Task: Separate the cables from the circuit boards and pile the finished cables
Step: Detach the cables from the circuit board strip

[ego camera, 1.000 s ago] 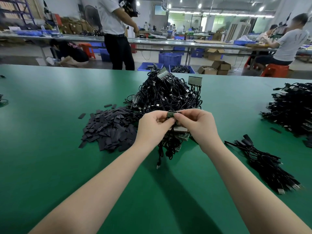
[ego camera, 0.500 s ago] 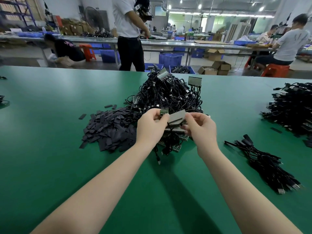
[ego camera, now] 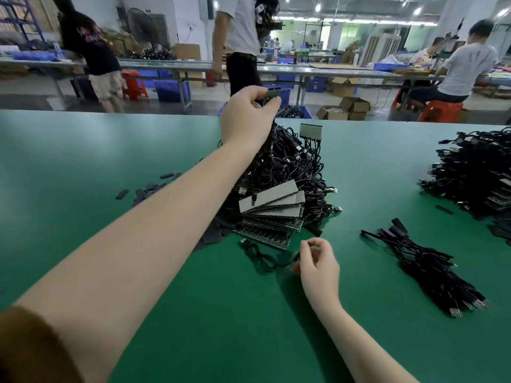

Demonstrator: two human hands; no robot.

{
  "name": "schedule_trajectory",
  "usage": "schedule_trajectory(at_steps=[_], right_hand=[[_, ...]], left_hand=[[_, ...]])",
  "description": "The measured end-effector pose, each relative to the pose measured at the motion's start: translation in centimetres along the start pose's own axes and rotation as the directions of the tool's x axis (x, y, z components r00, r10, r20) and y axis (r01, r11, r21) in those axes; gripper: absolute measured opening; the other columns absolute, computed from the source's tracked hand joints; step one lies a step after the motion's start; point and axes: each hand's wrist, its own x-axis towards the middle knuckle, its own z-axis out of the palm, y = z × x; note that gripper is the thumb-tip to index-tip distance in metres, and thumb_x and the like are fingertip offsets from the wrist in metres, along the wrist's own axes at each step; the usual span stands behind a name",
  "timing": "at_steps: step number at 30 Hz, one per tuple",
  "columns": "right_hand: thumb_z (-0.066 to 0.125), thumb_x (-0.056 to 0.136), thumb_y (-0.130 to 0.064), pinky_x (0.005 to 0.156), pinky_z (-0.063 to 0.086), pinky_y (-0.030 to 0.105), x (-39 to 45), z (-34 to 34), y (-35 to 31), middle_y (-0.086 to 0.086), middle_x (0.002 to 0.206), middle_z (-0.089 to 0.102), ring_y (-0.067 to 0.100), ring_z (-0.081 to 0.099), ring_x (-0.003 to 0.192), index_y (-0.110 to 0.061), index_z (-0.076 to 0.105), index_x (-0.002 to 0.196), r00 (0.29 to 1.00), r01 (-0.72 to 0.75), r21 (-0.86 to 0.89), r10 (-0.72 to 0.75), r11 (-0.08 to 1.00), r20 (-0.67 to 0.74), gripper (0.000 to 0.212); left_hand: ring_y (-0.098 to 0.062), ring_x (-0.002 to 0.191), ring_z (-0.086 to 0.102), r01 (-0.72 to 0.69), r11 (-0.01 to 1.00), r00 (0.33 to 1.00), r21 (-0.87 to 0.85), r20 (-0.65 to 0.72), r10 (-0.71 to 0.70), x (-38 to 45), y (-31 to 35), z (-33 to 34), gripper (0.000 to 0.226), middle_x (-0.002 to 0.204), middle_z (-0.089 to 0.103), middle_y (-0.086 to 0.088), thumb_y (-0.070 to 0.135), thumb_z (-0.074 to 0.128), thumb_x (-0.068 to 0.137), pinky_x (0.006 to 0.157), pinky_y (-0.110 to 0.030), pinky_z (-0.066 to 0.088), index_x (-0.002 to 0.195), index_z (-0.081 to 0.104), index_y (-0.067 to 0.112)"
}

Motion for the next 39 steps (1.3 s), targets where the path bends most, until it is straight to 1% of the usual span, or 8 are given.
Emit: schedule_trajectory(at_steps=[8, 13, 16, 21, 25, 31, 34, 39], right_hand=[[0.057, 0.100, -0.021, 0.054, 0.045, 0.010, 0.2, -0.2, 0.8, -0.018, 0.072, 0.068, 0.001, 0.063, 0.056, -0.025, 0.059, 0.092, 0.998, 0.035, -0.036, -0.033, 0.999, 0.048, 0.010], [0.060, 0.099, -0.022, 0.055, 0.044, 0.009, 0.0, -0.2, 0.9, -0.015, 0.071, 0.068, 0.001, 0.063, 0.055, -0.026, 0.060, 0.089, 0.997, 0.041, -0.026, -0.039, 0.999, 0.067, 0.010], [0.065, 0.095, -0.022, 0.061, 0.050, 0.020, 0.3, 0.0, 0.3, -0.010, 0.068, 0.067, 0.005, 0.063, 0.055, -0.027, 0.064, 0.085, 0.996, 0.028, -0.014, -0.027, 0.999, 0.088, 0.011], [0.072, 0.090, -0.015, 0.066, 0.057, 0.032, 1.0, 2.0, -3.4, 0.004, 0.076, 0.074, 0.013, 0.065, 0.065, -0.020, 0.071, 0.087, 0.974, -0.060, 0.182, 0.018, 0.982, 0.225, 0.006], [0.073, 0.089, -0.017, 0.068, 0.057, 0.025, 1.0, 3.7, -6.3, -0.002, 0.074, 0.074, 0.008, 0.066, 0.065, -0.021, 0.072, 0.088, 0.927, -0.136, 0.261, 0.030, 0.956, 0.373, 0.004], [0.069, 0.092, -0.028, 0.075, 0.052, 0.025, 1.0, 5.2, -6.3, -0.012, 0.081, 0.071, 0.011, 0.067, 0.080, -0.032, 0.068, 0.090, 0.906, 0.043, -0.114, 0.010, 0.993, 0.422, 0.004], [0.065, 0.095, -0.026, 0.075, 0.046, 0.022, 0.5, 6.9, -5.9, -0.016, 0.087, 0.066, 0.006, 0.062, 0.082, -0.027, 0.064, 0.106, 0.921, 0.146, -0.202, -0.058, 0.969, 0.385, 0.011], [0.053, 0.100, -0.024, 0.086, 0.053, 0.038, 0.7, 10.0, -7.5, -0.007, 0.102, 0.067, 0.015, 0.062, 0.095, -0.021, 0.063, 0.114, 0.942, 0.297, -0.170, -0.259, 0.940, 0.215, 0.018]], left_hand=[[-0.011, 0.089, 0.067, 0.144, 0.950, 0.978, -0.279, 0.183, -0.095, 1.5, -2.0, 2.3, 0.011, 0.097, 0.068, 0.005, 0.021, 0.060, 0.095, 0.072, -0.031, 0.056, 0.103, 0.062, 0.028], [-0.011, 0.080, 0.056, 0.156, 0.951, 0.895, 0.266, 0.369, -0.250, -4.9, -8.1, 1.9, 0.067, 0.109, 0.060, 0.004, 0.024, 0.056, 0.092, 0.072, -0.029, 0.047, 0.152, 0.024, 0.020], [-0.004, 0.082, 0.053, -0.055, 0.948, 0.931, 0.315, 0.358, -0.065, -10.7, -10.9, 0.8, 0.048, 0.098, 0.054, 0.010, 0.035, 0.053, 0.093, 0.079, -0.035, 0.051, 0.139, 0.043, 0.025], [-0.003, 0.105, 0.058, -0.074, 0.985, 0.816, 0.158, 0.577, -0.031, -17.0, -13.7, -0.4, 0.033, 0.116, 0.062, 0.017, 0.036, 0.046, 0.095, 0.091, -0.035, 0.050, 0.128, 0.050, 0.034], [-0.004, 0.078, 0.062, -0.027, 0.990, 0.939, 0.141, 0.343, -0.024, -15.8, -13.9, -1.9, 0.016, 0.091, 0.068, 0.014, 0.031, 0.046, 0.098, 0.071, -0.033, 0.051, 0.110, 0.055, 0.034], [-0.009, 0.052, 0.049, -0.048, 0.826, 0.982, 0.562, -0.123, 0.141, -11.0, -13.2, -6.9, 0.018, 0.062, 0.058, 0.009, 0.040, 0.042, 0.099, 0.050, -0.029, 0.038, 0.092, 0.055, 0.030], [-0.019, 0.059, 0.060, -0.235, 0.631, 0.954, 0.739, 0.052, 0.295, -11.6, -13.5, -7.3, 0.024, 0.062, 0.062, 0.006, 0.038, 0.043, 0.096, 0.056, -0.031, 0.039, 0.089, 0.063, 0.026], [-0.030, 0.062, 0.060, -0.306, 0.579, 0.940, 0.756, 0.337, 0.057, -17.4, -15.6, -3.3, 0.008, 0.067, 0.060, -0.003, 0.023, 0.062, 0.080, 0.058, -0.034, 0.040, 0.074, 0.059, 0.018]])
